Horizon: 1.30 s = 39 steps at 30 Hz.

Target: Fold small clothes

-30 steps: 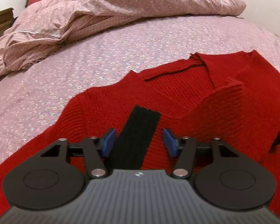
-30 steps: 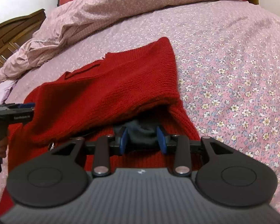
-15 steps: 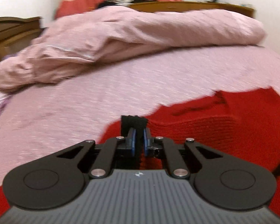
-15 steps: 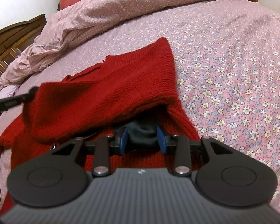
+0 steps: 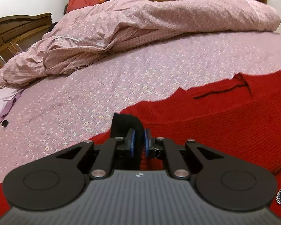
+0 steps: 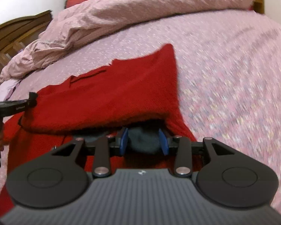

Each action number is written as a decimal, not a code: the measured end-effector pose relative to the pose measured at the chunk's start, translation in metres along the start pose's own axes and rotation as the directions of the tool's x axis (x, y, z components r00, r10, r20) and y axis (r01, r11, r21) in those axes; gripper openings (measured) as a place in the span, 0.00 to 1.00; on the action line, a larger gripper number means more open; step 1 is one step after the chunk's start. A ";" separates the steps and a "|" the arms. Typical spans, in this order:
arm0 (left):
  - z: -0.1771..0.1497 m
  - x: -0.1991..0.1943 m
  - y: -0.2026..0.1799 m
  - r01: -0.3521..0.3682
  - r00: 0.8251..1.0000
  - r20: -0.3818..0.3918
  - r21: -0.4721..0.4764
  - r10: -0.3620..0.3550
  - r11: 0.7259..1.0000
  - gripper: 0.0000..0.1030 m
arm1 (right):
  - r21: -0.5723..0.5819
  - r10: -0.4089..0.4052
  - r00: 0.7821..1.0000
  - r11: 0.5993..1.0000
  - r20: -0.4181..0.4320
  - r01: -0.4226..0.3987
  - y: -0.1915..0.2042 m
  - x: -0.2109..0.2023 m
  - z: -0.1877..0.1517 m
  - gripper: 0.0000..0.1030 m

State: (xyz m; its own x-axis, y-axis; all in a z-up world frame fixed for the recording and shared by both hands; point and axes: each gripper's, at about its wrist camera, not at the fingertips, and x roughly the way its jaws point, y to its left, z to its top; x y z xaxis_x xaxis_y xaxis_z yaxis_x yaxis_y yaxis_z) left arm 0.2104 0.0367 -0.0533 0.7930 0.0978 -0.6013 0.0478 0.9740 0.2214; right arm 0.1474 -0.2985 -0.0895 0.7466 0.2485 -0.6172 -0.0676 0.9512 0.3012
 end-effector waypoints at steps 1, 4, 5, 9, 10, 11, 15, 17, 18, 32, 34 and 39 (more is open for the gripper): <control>0.002 -0.002 0.000 0.004 1.000 0.013 0.000 -0.004 1.000 0.11 | -0.020 0.004 1.000 1.000 0.010 -0.004 0.003 0.004 0.003 0.39; 0.009 -0.005 -0.002 -0.014 0.999 0.051 0.000 0.014 1.000 0.11 | -0.032 -0.029 0.999 0.999 0.028 0.030 0.003 0.019 0.012 0.37; 0.010 -0.004 -0.002 -0.024 0.998 0.057 0.000 0.024 1.000 0.11 | -0.011 -0.039 0.998 0.999 0.040 0.039 0.001 0.021 0.013 0.36; 0.007 0.015 -0.007 -0.026 0.999 0.021 0.008 0.026 1.000 0.11 | 0.054 -0.053 0.996 0.997 0.078 0.048 -0.010 0.023 0.008 0.36; 0.006 0.020 -0.008 -0.027 1.000 0.012 0.019 0.027 0.999 0.11 | 0.039 -0.053 0.996 0.998 0.075 0.050 -0.010 0.023 0.006 0.36; 0.003 0.022 -0.010 -0.031 1.000 0.006 0.029 0.031 0.999 0.11 | 0.009 -0.055 0.996 0.998 0.069 0.055 -0.008 0.022 0.004 0.36; -0.001 0.013 -0.004 -0.012 1.000 0.022 0.038 0.011 0.999 0.14 | -0.054 -0.061 0.998 0.997 0.027 0.063 -0.004 0.013 0.003 0.36; -0.002 0.006 0.003 0.001 1.000 0.021 0.034 -0.001 0.999 0.22 | -0.048 -0.050 0.999 0.998 0.006 0.050 -0.006 0.007 0.003 0.37; -0.002 0.002 0.005 0.000 1.000 0.022 0.035 0.000 0.999 0.28 | -0.043 -0.040 0.999 0.998 -0.002 0.039 -0.006 0.002 0.002 0.37; -0.018 -0.038 0.028 0.032 0.999 0.032 -0.024 -0.031 0.999 0.61 | -0.067 0.011 0.997 0.998 0.083 -0.006 0.000 -0.007 0.031 0.37; -0.022 -0.034 0.023 0.028 0.999 0.016 0.001 -0.028 1.000 0.61 | -0.057 0.012 0.997 0.998 0.073 -0.007 -0.003 0.004 0.037 0.37; -0.028 -0.014 0.012 0.000 1.000 -0.023 0.040 0.001 0.999 0.61 | -0.070 -0.020 0.999 0.997 0.035 0.023 -0.008 0.037 0.051 0.36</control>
State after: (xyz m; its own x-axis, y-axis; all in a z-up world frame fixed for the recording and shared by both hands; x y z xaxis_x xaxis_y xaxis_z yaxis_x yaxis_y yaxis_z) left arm 0.1827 0.0522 -0.0637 0.7786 0.1039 -0.6188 0.0718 0.9650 0.2524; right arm 0.2090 -0.3059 -0.0777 0.7705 0.2227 -0.5973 -0.0969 0.9670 0.2355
